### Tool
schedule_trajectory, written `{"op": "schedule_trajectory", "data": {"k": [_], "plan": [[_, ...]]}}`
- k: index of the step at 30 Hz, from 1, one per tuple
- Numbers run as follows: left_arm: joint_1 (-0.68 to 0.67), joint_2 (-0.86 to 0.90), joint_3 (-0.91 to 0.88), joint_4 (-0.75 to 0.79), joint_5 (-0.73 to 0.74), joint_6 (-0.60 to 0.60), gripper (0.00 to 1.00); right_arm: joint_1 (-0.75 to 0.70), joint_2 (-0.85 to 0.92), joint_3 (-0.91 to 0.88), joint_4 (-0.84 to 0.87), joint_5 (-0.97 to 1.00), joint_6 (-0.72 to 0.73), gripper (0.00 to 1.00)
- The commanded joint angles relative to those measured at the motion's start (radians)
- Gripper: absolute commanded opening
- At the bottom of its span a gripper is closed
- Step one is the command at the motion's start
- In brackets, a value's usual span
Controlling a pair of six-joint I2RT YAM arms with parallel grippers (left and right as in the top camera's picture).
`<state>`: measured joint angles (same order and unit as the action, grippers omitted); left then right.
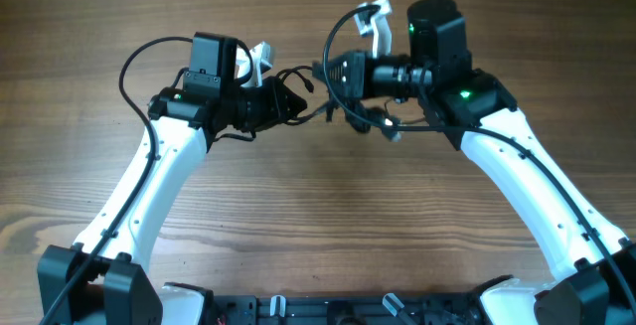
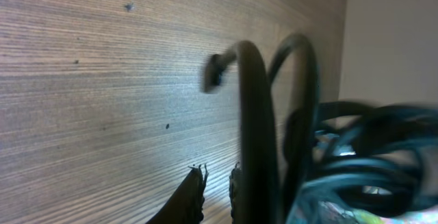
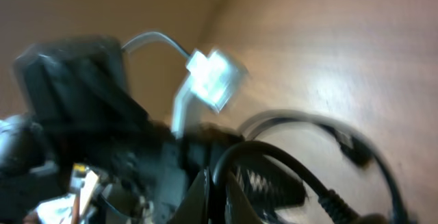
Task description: Untangle cables
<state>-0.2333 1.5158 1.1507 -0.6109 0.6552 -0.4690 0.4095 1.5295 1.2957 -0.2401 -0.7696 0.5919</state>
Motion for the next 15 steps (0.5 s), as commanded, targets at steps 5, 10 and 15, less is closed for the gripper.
{"op": "schedule_trajectory", "data": {"k": [5, 10, 15], "plan": [[0.000, 0.009, -0.008, 0.005, 0.005, 0.016, 0.14, -0.108, -0.030, 0.015, 0.492, -0.397, 0.459, 0.04], [0.000, 0.009, -0.008, 0.004, 0.005, 0.019, 0.13, -0.174, -0.030, 0.015, 0.562, -0.444, 0.486, 0.04], [0.000, 0.009, -0.008, 0.004, 0.005, 0.019, 0.12, -0.158, -0.028, 0.015, 0.026, -0.116, 0.085, 0.05]]}}
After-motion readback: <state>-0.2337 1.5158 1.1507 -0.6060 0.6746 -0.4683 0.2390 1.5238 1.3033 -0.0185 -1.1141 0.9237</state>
